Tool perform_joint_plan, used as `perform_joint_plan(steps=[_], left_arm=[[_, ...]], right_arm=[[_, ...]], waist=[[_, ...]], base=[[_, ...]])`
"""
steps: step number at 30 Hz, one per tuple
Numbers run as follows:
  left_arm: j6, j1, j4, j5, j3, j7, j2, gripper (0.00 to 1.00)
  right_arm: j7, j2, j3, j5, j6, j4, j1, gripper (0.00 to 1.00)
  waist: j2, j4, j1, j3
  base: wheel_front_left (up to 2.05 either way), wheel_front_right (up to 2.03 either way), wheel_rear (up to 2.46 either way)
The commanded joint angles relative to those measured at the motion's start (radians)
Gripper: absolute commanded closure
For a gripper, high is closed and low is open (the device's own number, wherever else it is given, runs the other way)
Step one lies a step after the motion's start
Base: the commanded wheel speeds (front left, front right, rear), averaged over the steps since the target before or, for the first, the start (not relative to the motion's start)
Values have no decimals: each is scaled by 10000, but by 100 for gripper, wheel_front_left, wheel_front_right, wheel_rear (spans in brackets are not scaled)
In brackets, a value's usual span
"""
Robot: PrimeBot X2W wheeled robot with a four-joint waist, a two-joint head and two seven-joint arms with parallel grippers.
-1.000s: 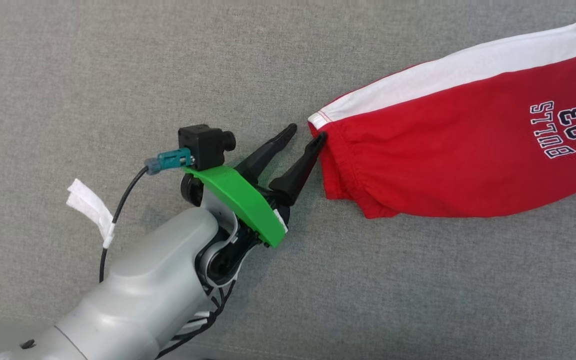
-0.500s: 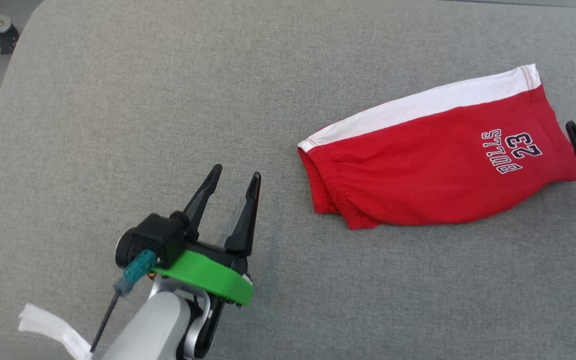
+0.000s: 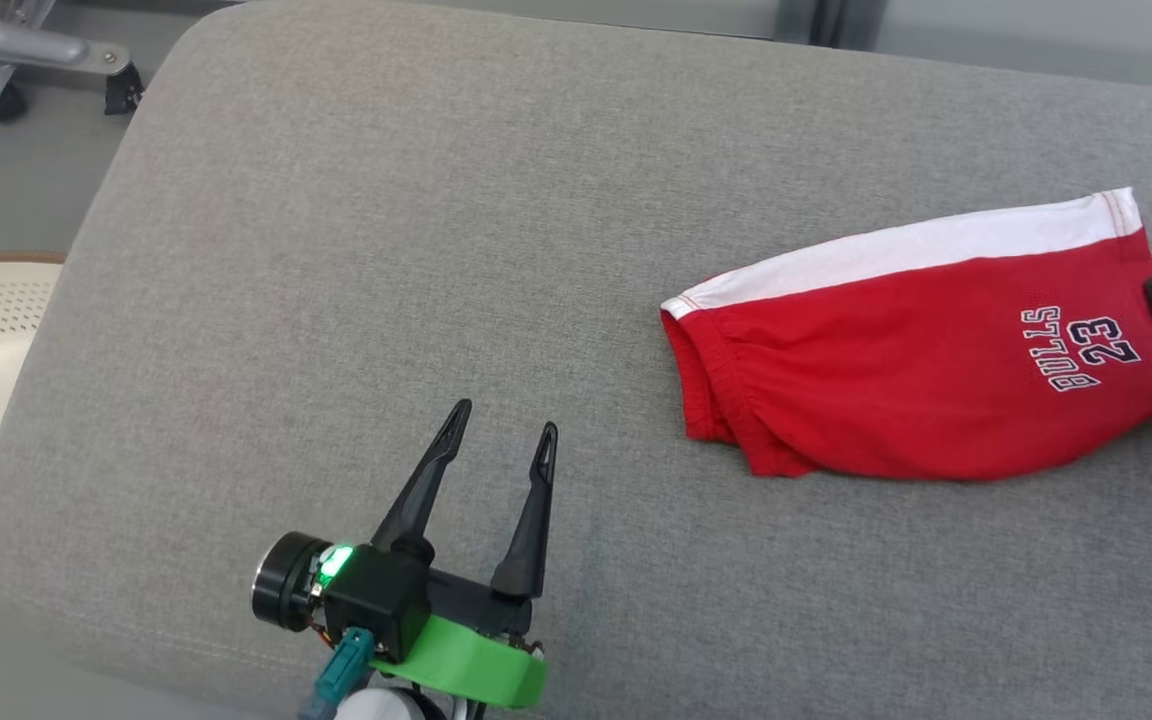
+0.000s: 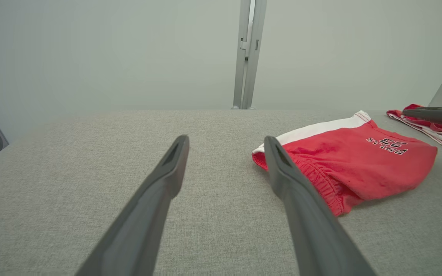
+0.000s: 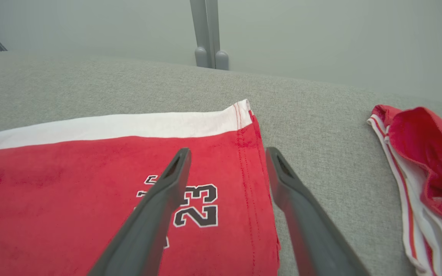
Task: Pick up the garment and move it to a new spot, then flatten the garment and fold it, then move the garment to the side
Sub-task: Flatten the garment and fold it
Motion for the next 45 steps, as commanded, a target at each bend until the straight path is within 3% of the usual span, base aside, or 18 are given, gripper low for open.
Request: perform_joint_plan(steps=[1, 8, 16, 17, 18, 21, 25, 33, 38, 45], left_arm=[[-93, 132, -6, 155, 50, 1, -107, 0], [-357, 242, -36, 384, 75, -1, -394, 0], [-468, 94, -95, 498, 256, 1, -460, 0], [-482, 62, -102, 528, 270, 1, -461, 0], [-483, 30, -123, 531, 281, -1, -461, 0], [-480, 16, -166, 521, 299, -1, -461, 0], [-477, 82, -179, 514, 342, -1, -462, 0], [-416, 163, -42, 546, 281, 0, -450, 0], [-395, 301, 109, 557, 229, -1, -450, 0], [-430, 474, 339, 424, -15, 0, -449, 0]], right_arm=[[229, -40, -220, -223, -11, 351, -214, 0], [1681, -91, -1142, -1219, -11, 2002, -931, 0], [3139, 551, -927, -1103, -11, 2830, -663, 1], [3199, 594, -855, -1064, -11, 2820, -611, 42], [3292, 634, -727, -1032, -10, 2768, -518, 100], [3404, 587, -562, -795, -5, 2568, -295, 100], [3080, 54, -611, -882, -28, 2337, -81, 100], [2510, -675, -1099, -1828, -14, 1102, -236, 100], [2583, -335, -999, -2272, -13, 35, -365, 100], [3162, 709, -601, -2649, -13, -1517, -134, 100]], waist=[[0, 565, 0, 293], [0, 1243, 0, 745], [0, 1210, 0, 955], [0, 1169, 0, 959], [0, 1108, 0, 955], [0, 893, 0, 920], [0, 484, 0, 808], [0, -361, 0, 206], [0, -501, 0, -224], [0, -151, 0, -845]], base=[[0, 0, 0], [0, 0, 0], [0, 0, 0], [0, 0, 0], [0, 0, 0], [0, 0, 0], [0, 0, 0], [0, 0, 0], [0, 0, 0], [0, 0, 0]])
